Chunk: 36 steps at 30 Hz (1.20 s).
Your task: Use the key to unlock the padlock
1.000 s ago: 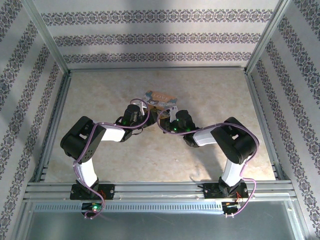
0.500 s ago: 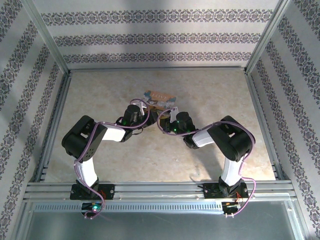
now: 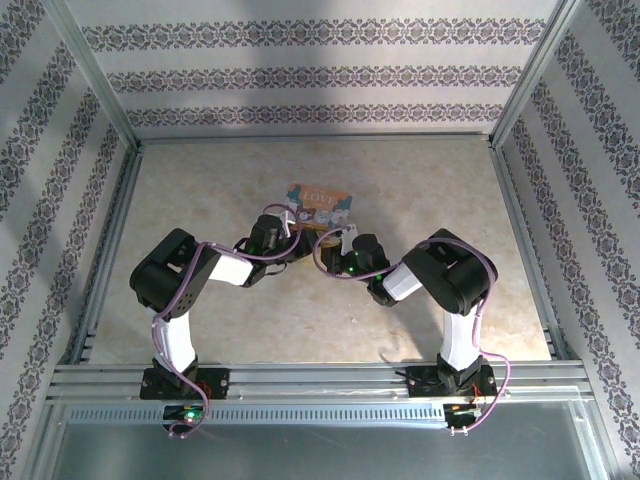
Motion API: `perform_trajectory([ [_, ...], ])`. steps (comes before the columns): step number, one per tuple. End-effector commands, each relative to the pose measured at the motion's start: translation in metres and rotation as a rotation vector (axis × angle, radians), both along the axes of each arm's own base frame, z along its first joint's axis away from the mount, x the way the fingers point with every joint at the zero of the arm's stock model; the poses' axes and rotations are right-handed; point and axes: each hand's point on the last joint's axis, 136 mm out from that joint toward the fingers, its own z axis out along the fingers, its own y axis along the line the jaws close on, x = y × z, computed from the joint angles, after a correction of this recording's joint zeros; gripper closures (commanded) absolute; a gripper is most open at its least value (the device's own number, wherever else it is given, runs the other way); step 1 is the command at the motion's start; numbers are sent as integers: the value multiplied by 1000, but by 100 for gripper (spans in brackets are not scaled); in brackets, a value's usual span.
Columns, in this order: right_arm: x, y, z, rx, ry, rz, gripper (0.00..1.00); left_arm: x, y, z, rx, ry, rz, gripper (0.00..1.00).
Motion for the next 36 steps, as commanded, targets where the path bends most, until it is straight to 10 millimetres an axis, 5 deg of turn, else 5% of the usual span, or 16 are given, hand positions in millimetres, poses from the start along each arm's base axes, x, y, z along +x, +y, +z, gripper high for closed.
perform_trajectory([
  [1,1,6,4,47,-23,-9,100,-17,-20,24,-64,-55,-100,61],
  [13,-7,3,-4,59,2,-21,100,-29,33,36,-24,-85,26,46],
  [25,-15,12,12,136,32,-23,100,-41,90,50,-17,-96,147,42],
  [36,-24,20,27,232,126,-50,100,-53,109,51,-21,-75,188,40],
])
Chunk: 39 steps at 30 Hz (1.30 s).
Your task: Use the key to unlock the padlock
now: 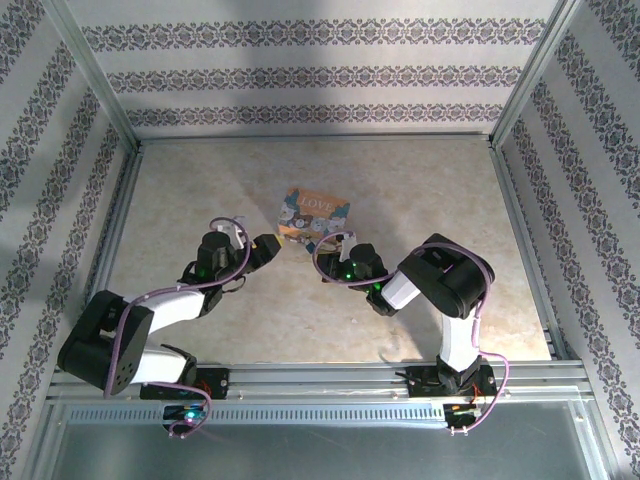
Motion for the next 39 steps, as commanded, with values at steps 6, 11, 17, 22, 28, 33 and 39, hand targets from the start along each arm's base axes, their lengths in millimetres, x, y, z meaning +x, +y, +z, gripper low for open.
perform_trajectory([
  [6,-2,14,25,108,47,-18,100,-7,5,-9,-26,61,13,40],
  [11,-4,21,30,116,76,-15,100,-7,4,-12,-87,110,38,41],
  [17,-6,26,33,142,123,-25,100,-2,-1,-15,-175,156,53,44],
  [22,-8,30,39,162,153,-28,100,3,-7,-17,-239,167,50,46],
  [28,-10,31,39,166,184,-39,100,7,-13,-23,-295,191,48,48],
  [33,-11,33,38,177,206,-36,100,11,-23,-26,-351,201,36,49],
  [39,-12,34,37,178,215,-32,100,16,-37,-33,-423,209,21,52],
])
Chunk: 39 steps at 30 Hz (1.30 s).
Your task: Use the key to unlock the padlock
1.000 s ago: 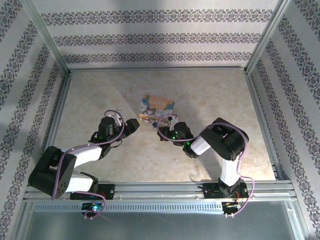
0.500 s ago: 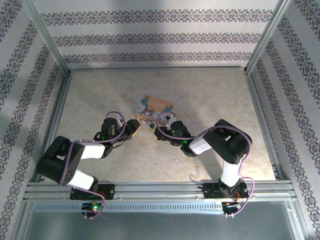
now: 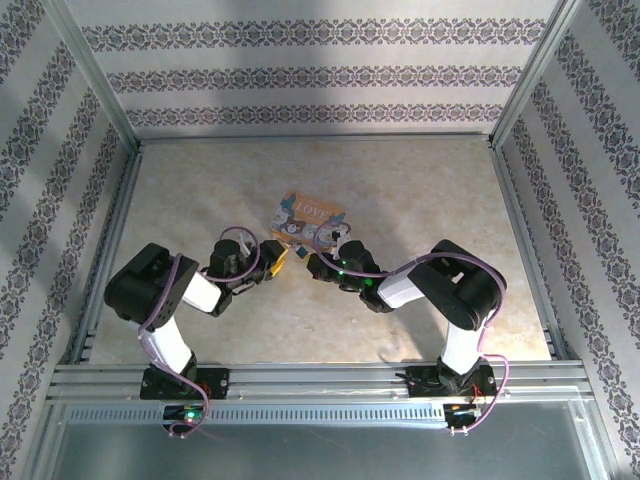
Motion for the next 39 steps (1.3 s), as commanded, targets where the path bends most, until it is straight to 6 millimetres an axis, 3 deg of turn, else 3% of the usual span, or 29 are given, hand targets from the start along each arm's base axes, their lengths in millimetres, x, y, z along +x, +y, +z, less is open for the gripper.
perform_trajectory([
  [1,3,12,27,61,-46,13,100,9,-16,26,-106,-88,-14,53],
  [21,2,14,29,67,-33,15,100,18,-51,15,-145,-70,-46,63],
  [29,1,11,32,72,-37,7,99,18,-52,13,-134,-67,-43,75],
  [32,1,10,37,76,-55,9,95,18,-53,14,-133,-66,-44,80],
  [39,-1,-1,43,60,-85,-7,75,16,-52,22,-110,-80,-50,89],
])
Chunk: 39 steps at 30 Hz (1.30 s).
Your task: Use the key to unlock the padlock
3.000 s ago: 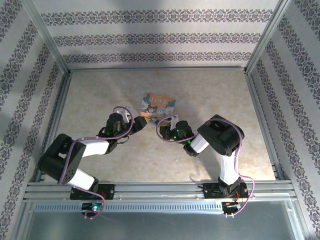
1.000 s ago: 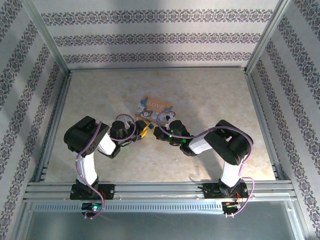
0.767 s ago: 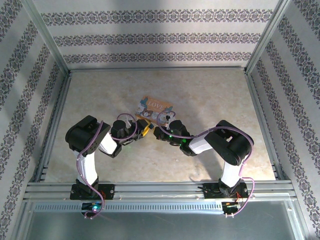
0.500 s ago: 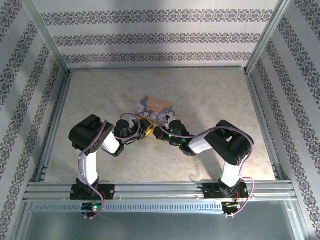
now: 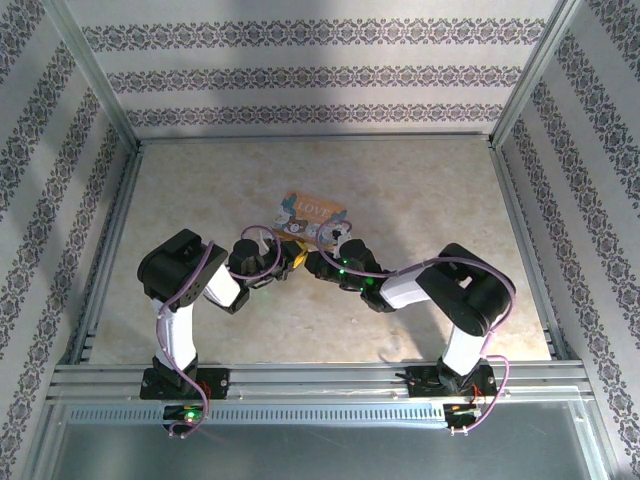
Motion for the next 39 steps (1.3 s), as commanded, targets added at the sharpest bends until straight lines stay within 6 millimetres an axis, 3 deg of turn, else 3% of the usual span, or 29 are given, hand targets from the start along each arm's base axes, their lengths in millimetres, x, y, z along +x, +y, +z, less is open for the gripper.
perform_trajectory([
  [1,2,-4,28,34,-90,-11,74,0,-4,18,10,-58,-7,90],
  [9,-10,-36,47,-109,-221,-2,61,-4,-5,39,3,-84,-5,94],
  [16,-22,-62,96,-352,-521,66,51,-13,-17,60,-7,-94,-41,98],
  [22,-40,-72,129,-579,-845,225,28,-24,-25,71,-1,-84,-68,100],
  [27,-59,-73,134,-770,-1105,418,10,-32,-26,76,-11,-52,-77,100],
  [32,-65,-79,120,-980,-1249,590,2,-41,-30,81,-14,-13,-93,100],
  [39,-55,-84,113,-1150,-1289,675,2,-47,-30,92,-6,17,-97,100],
])
